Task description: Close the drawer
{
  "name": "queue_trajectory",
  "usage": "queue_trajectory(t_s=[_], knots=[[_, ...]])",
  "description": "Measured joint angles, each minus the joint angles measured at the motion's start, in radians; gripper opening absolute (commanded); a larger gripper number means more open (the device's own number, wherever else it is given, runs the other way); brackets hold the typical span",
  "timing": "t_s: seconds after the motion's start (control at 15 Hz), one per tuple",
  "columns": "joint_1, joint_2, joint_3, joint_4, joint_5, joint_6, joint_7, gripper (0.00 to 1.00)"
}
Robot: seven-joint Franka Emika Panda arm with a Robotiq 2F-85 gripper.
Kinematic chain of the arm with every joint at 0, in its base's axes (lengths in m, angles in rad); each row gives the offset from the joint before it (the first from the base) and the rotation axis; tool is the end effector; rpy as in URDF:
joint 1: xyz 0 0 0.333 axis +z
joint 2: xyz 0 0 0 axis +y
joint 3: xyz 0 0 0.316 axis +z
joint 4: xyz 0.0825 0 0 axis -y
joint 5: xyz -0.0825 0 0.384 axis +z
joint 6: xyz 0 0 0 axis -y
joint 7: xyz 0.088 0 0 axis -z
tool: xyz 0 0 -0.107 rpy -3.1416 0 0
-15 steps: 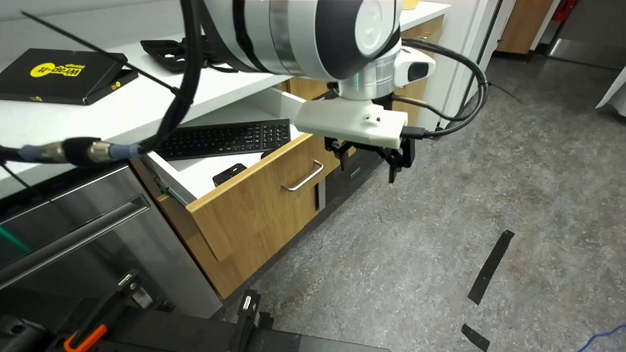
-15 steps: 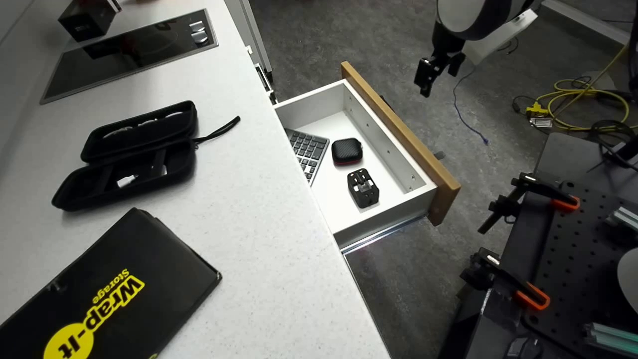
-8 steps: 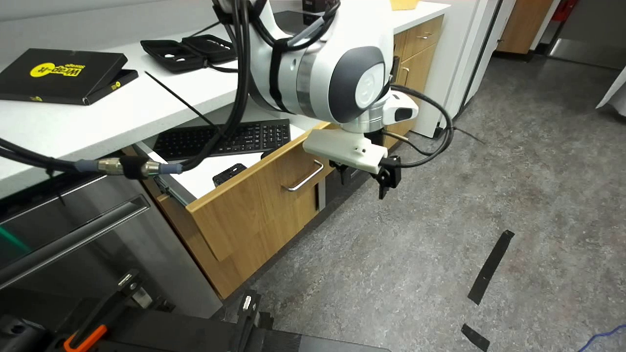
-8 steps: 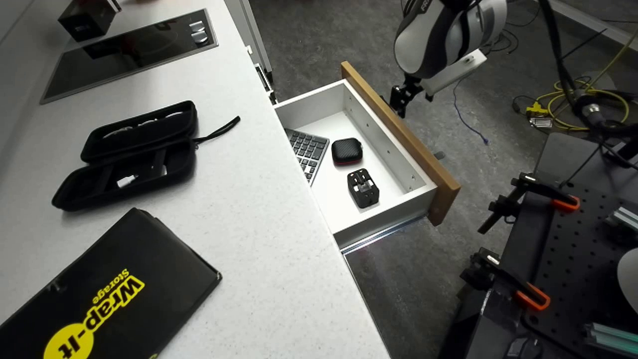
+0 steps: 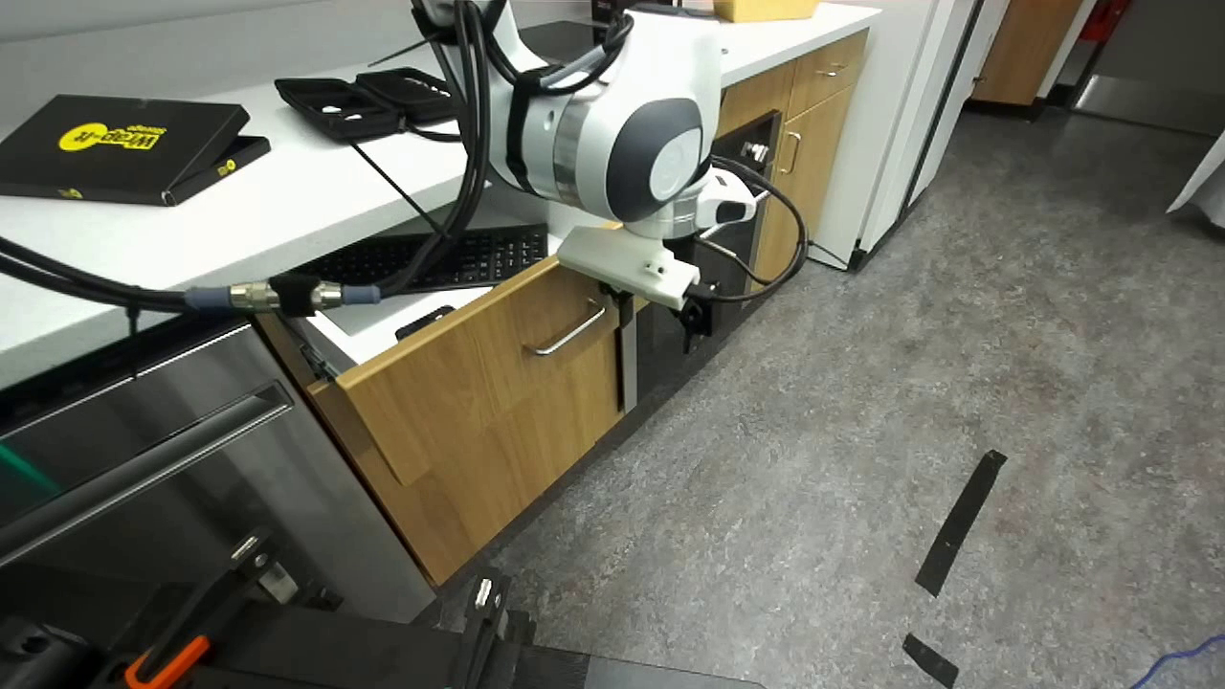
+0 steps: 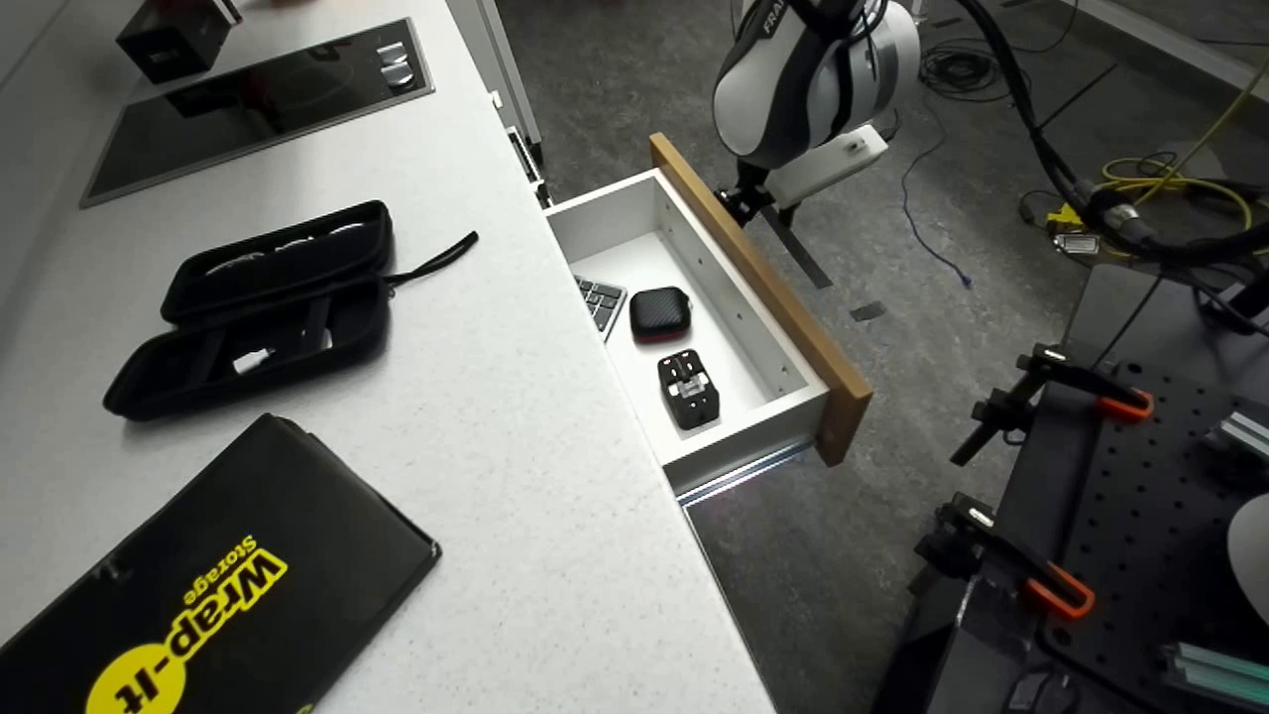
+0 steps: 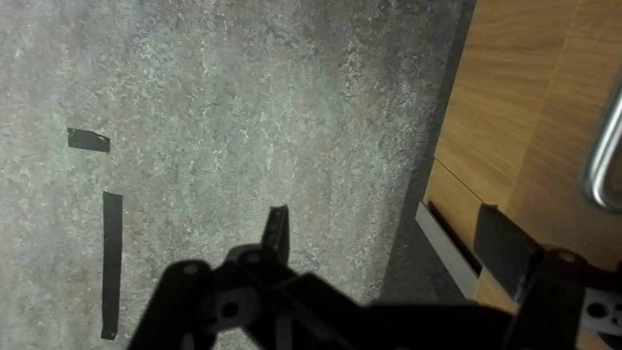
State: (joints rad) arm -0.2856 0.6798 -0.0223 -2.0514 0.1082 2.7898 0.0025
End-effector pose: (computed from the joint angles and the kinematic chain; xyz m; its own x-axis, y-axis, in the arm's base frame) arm 0.5565 -0.1824 0.1061 0.9170 -0.3946 0.0578 -0.3935 -0.9188 -0.0293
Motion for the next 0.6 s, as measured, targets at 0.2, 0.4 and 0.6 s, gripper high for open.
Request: queue_trajectory(t_s=[0.2,0.4,0.6], knots=[[0.013,0.001,0.035,0.041,0.0,-0.051,0.001,1.0],[0.026,0.004,0.057,0.075,0.0,-0.11,0.001,1.0],[0.03,0.007,0.062,0.083,0.001,-0.118,0.001,1.0]])
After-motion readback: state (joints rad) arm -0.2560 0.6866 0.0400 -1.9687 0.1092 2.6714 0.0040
